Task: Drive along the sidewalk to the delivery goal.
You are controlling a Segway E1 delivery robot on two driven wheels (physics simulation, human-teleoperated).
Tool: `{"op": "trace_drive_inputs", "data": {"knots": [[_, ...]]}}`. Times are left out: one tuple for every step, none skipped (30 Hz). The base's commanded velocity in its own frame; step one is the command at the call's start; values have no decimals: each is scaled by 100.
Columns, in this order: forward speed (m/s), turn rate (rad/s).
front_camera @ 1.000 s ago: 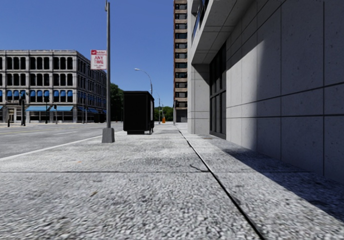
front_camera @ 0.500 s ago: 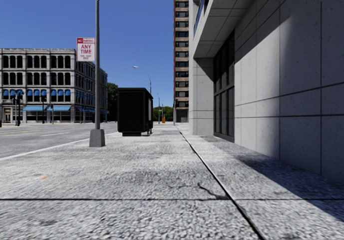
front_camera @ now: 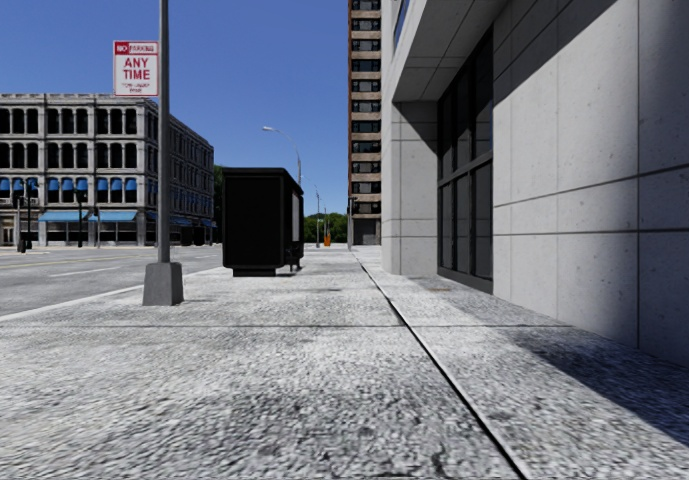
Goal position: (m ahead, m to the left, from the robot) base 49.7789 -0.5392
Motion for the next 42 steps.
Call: {"op": "trace_drive_inputs", "data": {"knots": [[200, 0], [200, 0], [200, 0], [200, 0], [200, 0], [200, 0], [200, 0], [200, 0], [200, 0], [200, 0], [200, 0], [200, 0], [200, 0], [200, 0], [200, 0], [200, 0], [200, 0], [200, 0], [200, 0], [200, 0], [200, 0], [200, 0], [200, 0], [200, 0], [200, 0], [200, 0], [200, 0], [200, 0], [200, 0], [200, 0], [200, 0], [200, 0], [200, 0], [200, 0], [200, 0], [200, 0], [200, 0], [200, 0], [200, 0], [200, 0], [200, 0], [200, 0]]}}
